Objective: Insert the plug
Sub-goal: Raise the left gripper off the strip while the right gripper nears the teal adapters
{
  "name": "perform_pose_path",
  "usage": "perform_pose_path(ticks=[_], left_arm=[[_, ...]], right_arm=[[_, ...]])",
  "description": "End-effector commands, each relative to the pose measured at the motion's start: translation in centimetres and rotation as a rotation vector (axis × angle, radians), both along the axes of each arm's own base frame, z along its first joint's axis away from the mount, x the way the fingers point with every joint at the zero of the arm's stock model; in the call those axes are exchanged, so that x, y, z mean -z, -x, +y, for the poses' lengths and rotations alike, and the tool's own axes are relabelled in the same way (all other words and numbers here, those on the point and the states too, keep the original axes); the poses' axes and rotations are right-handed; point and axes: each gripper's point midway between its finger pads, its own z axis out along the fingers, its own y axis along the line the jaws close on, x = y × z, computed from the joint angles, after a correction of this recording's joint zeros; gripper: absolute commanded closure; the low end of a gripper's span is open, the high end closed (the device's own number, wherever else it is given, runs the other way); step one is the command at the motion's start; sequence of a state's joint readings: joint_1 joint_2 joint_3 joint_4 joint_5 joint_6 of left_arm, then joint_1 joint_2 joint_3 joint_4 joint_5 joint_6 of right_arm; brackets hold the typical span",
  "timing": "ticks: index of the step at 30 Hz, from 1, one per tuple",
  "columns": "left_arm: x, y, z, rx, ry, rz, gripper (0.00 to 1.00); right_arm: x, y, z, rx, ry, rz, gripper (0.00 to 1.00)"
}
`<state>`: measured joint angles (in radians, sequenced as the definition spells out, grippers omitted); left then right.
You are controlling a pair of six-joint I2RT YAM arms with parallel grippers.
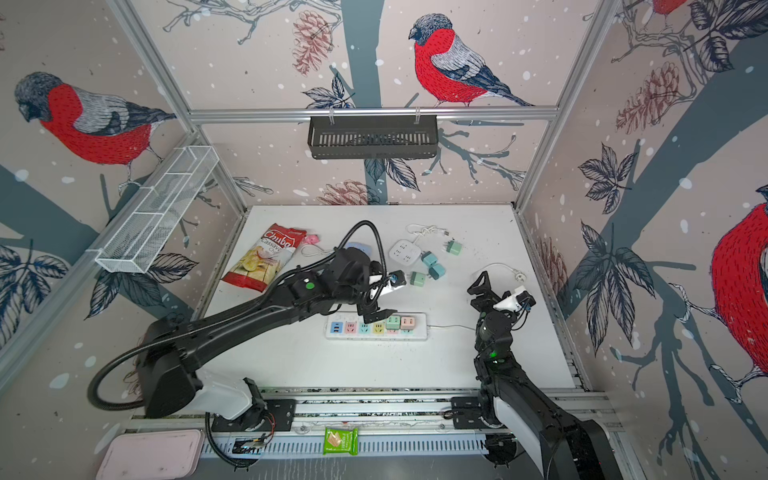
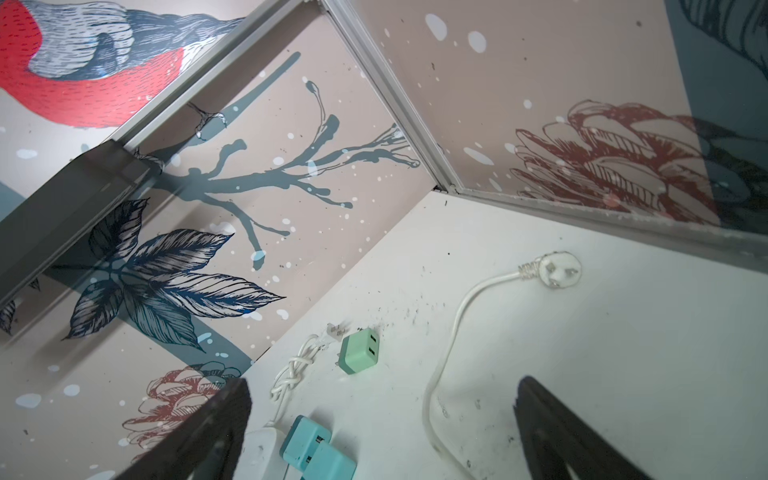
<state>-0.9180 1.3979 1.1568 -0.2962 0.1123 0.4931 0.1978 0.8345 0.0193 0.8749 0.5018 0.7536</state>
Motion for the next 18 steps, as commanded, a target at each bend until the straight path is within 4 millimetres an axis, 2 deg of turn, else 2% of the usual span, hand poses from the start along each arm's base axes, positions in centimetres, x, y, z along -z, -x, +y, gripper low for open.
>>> perform_pose_path(ticks=[1, 4, 6, 8, 9, 11, 14, 16, 18], left_arm=[[-9.8, -4.6, 2.9, -0.346, 0.373, -0.245, 0.01], [-18.0, -5.4, 8.2, -0.517, 0.747, -0.240, 0.01], [-21.6, -5.3, 11.0, -0.563, 0.920, -0.203, 0.01], [-23.9, -4.8, 12.3, -0.564, 1.000, -0.242, 0.01], [-24.4, -4.6, 12.5, -0.555, 1.010, -0.279, 0.01], [-24.2, -4.6, 13.0, -0.553, 1.002, -0.335, 0.01], [-21.2, -6.5, 14.7, -0.596, 0.976, -0.307, 0.01], [-19.8, -8.7, 17.9, -0.633, 1.031, -0.187, 0.01], [-19.3, -10.5, 21.3, -0.710, 1.094, -0.161, 0.01]], right_arm=[[0.9, 0.2, -1.3, 0.090, -0.150, 0.003, 0.00], [0.4, -0.1, -1.8, 0.124, -0.132, 0.023, 0.00], [-0.4, -0.4, -1.8, 0.118, -0.076, 0.065, 0.00], [-0.7, -0.4, -2.1, 0.134, -0.028, 0.122, 0.00], [-0.7, 0.0, -2.5, 0.162, -0.035, 0.136, 0.00], [-0.3, 0.1, -2.6, 0.151, -0.028, 0.150, 0.00], [-1.3, -1.4, 0.1, -0.043, 0.092, 0.129, 0.00], [-0.5, -1.3, -0.5, -0.009, 0.071, 0.152, 0.00], [-0.4, -1.4, -0.8, 0.010, 0.067, 0.160, 0.00]])
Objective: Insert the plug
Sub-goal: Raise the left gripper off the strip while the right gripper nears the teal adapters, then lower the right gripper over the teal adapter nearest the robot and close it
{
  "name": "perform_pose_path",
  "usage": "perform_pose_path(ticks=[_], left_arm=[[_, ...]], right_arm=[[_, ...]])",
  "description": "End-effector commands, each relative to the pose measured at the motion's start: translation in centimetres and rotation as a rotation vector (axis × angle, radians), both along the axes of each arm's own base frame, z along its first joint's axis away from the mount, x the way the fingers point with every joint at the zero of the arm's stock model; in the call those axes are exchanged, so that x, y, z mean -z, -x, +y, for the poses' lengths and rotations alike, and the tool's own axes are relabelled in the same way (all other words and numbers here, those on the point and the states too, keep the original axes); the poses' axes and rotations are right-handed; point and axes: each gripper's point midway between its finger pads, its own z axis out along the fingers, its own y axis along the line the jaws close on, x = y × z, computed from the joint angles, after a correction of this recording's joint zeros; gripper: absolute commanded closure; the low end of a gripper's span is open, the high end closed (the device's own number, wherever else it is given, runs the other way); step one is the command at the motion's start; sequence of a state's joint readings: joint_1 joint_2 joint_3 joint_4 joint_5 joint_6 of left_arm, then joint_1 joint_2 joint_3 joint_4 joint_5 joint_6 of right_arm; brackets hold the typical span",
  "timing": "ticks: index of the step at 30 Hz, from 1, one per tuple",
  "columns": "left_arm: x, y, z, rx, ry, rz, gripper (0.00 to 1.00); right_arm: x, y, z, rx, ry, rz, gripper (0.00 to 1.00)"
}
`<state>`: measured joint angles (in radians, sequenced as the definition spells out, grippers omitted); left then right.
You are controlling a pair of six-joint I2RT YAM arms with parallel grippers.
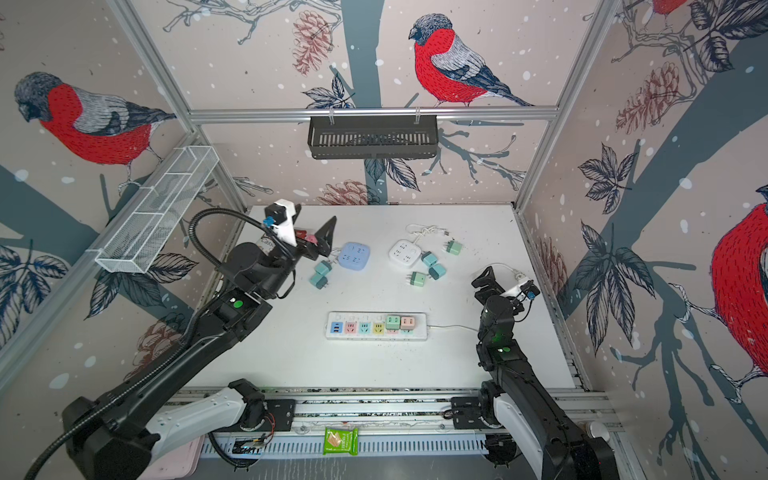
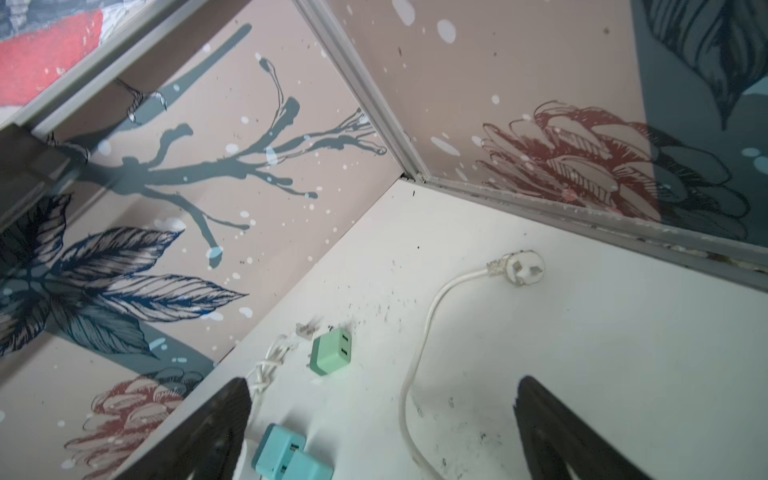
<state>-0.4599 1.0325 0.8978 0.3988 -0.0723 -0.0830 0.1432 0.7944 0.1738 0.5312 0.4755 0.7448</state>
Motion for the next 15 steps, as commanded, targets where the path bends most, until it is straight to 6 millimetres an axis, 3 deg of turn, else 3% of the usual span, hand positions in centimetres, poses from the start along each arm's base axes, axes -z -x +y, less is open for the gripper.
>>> perform_pose_path(ticks=[1, 5, 7, 9, 15], left_arm=[[-1.0, -1.3, 3.1, 0.042, 0.175, 0.005, 0.01], [1.1, -4.6, 3.2, 0.020, 0.105, 0.115, 0.01], [2.7, -5.7, 2.6, 0.018, 0.092, 0.163, 0.01], [3.9, -6.6, 3.3, -0.027, 0.142, 0.211, 0.01], [1.8, -5.6, 2.7, 0.099, 0.233, 0.185, 0.01]], right_arm=[[-0.5, -0.6, 0.6, -0.050, 0.048, 0.005, 0.00], [-0.7, -1.5, 3.3, -0.198, 0.082, -0.025, 0.00], [-0.4, -1.9, 3.5, -0.202, 0.099, -0.038, 0.01], [0.1, -2.9, 3.5, -0.198, 0.100, 0.013, 0.00], [2.5, -6.0, 4.4, -0.222, 0.100, 0.208, 0.06]])
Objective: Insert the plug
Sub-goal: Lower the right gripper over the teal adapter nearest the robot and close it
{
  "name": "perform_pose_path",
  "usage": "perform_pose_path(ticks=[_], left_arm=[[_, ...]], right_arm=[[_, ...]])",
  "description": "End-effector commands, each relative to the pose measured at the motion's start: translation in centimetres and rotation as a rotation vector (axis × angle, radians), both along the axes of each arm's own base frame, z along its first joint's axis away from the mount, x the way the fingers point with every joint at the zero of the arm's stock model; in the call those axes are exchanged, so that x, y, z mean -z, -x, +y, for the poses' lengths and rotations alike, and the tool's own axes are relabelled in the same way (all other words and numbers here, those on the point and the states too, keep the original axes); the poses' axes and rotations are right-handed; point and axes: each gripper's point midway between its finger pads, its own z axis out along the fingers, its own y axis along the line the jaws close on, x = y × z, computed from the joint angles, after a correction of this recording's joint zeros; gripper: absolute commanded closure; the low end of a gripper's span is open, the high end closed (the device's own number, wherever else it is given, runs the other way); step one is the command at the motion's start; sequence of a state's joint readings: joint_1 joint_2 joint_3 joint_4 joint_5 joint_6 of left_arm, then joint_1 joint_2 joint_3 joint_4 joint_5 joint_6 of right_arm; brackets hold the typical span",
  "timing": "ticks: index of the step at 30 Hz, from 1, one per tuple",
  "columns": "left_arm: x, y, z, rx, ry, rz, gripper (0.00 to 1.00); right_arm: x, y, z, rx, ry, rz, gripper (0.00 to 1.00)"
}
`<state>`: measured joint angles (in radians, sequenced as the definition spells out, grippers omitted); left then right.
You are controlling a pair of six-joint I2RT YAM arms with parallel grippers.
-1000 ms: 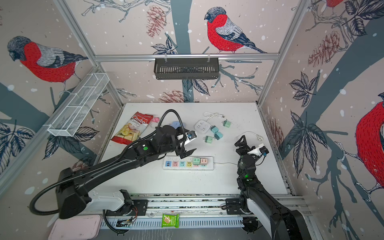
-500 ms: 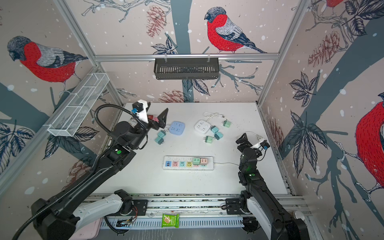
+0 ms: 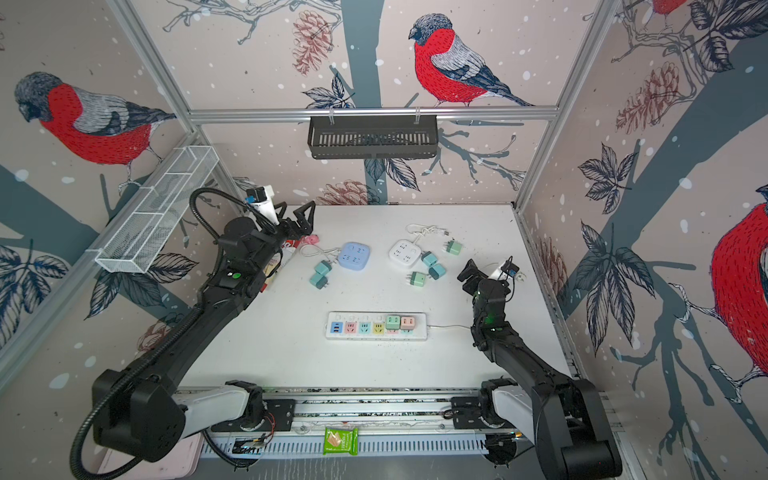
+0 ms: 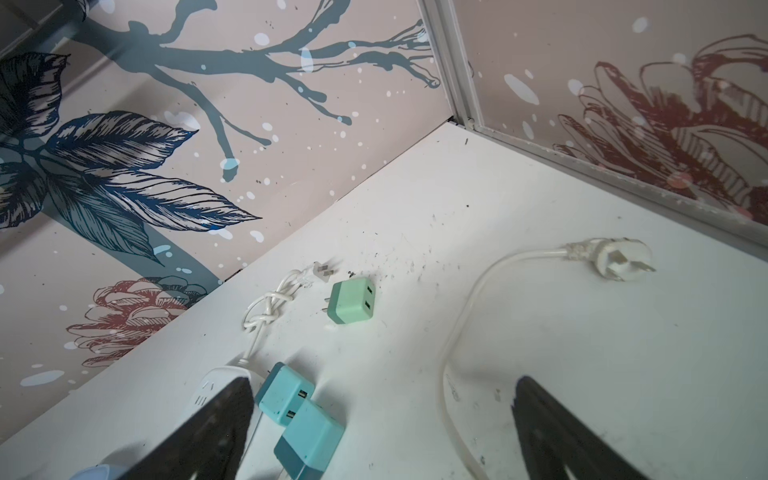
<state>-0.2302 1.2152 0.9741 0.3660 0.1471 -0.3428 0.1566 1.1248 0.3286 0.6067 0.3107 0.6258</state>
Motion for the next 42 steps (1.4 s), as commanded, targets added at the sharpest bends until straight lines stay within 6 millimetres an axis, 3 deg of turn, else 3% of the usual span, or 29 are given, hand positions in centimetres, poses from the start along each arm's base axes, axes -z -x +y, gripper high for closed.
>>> perform_pose_path(ticks=[1, 3, 9, 13, 15, 19, 23, 28, 34, 35, 42], left_arm=[[-1.5, 0.8, -0.9, 0.079, 0.049, -0.016, 0.01], [-1.9, 0.8, 0.2, 0.021, 0.057, -0.023, 0.01], [0.3, -1.1, 6.5, -0.390, 0.190, 0.139, 0.02], [-1.2, -1.1, 5.9, -0.371, 0.179, 0.121, 0.01], [-0.9, -0.4, 7.1, -0.378, 0.251, 0.084, 0.01], [0.3, 1.5, 9.1, -0.189, 0.419, 0.016, 0.01], [1.7, 1.6, 11.0, -0.334, 0.337, 0.089, 0.02], [0.9, 0.8, 8.3, -0.266, 0.209, 0.096, 0.02], [3.1, -1.3, 5.0, -0.151, 0.170, 0.200, 0.02], [2.1, -1.6, 4.2, -0.132, 0.146, 0.188, 0.02], [0.3, -0.6, 0.3, -0.088, -0.024, 0.153, 0.02]], right_arm=[[1.5, -1.2, 0.7, -0.026, 0.015, 0.112, 0.07], [1.9, -2.0, 1.3, -0.042, 0.025, 0.160, 0.08], [3.5, -4.3, 4.7, -0.077, 0.093, 0.341, 0.14], [3.5, -5.3, 7.4, -0.086, 0.141, 0.407, 0.15], [4.0, -5.5, 8.1, -0.076, 0.135, 0.443, 0.17], [5.7, -5.5, 8.9, -0.072, 0.115, 0.499, 0.19], [7.3, -5.7, 9.0, -0.067, 0.125, 0.536, 0.19], [8.3, -6.2, 9.5, -0.067, 0.125, 0.581, 0.19], [9.5, -6.0, 9.8, -0.064, 0.098, 0.602, 0.19], [9.9, -5.9, 9.8, -0.064, 0.093, 0.607, 0.19], [11.2, -6.0, 10.5, -0.082, 0.071, 0.625, 0.18]])
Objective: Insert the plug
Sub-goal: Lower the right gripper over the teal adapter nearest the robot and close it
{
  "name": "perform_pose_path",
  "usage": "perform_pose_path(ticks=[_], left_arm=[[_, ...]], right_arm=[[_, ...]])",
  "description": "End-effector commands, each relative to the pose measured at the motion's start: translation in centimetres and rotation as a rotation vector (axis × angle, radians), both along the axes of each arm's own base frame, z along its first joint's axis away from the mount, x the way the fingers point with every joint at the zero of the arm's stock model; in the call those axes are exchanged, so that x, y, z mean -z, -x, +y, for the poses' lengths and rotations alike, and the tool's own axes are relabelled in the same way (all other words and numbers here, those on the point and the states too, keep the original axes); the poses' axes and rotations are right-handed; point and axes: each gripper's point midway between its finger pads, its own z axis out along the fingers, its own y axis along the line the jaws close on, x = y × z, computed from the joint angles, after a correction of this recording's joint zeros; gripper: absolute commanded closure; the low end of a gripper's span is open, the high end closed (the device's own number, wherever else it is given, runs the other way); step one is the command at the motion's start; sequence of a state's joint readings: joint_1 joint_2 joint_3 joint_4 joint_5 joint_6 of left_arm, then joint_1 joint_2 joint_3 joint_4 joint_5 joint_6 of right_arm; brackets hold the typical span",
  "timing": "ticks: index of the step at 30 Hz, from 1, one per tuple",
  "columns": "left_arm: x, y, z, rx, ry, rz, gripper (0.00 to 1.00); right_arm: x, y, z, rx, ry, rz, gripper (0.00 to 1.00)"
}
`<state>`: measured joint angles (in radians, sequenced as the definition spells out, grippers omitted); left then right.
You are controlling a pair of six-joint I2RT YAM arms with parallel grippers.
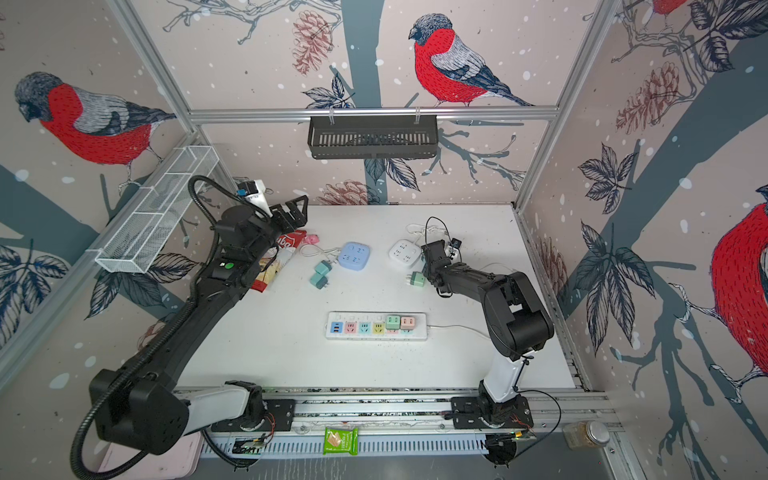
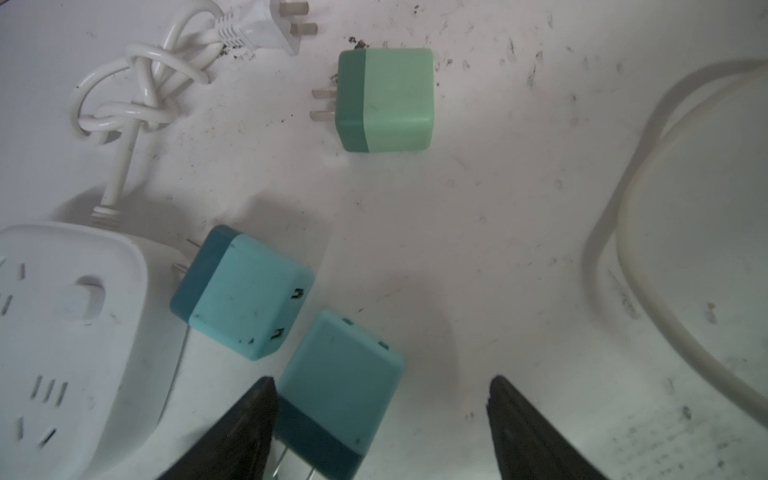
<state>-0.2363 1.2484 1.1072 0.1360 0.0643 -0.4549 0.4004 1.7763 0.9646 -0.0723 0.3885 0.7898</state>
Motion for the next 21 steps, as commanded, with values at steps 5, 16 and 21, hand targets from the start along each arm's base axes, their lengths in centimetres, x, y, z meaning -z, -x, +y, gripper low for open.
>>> perform_pose_path(ticks=[5, 16, 21], left_arm=[[1.0, -0.2, -3.3, 0.037, -0.193, 0.045, 0.02], [2.0, -0.7, -5.5, 0.099, -0.224, 0.082, 0.03], [1.9, -0.5, -5.7, 0.112, -0.215, 0.074, 0.05]], right_arm=[[0.3, -0.1, 0.4, 0.016, -0.024, -0.002, 0.19], [1.1, -0.3, 0.5, 0.013, -0.012, 0.015, 0.18], [1.2, -0.3, 0.3, 0.023, 0.000, 0.018, 0.19]])
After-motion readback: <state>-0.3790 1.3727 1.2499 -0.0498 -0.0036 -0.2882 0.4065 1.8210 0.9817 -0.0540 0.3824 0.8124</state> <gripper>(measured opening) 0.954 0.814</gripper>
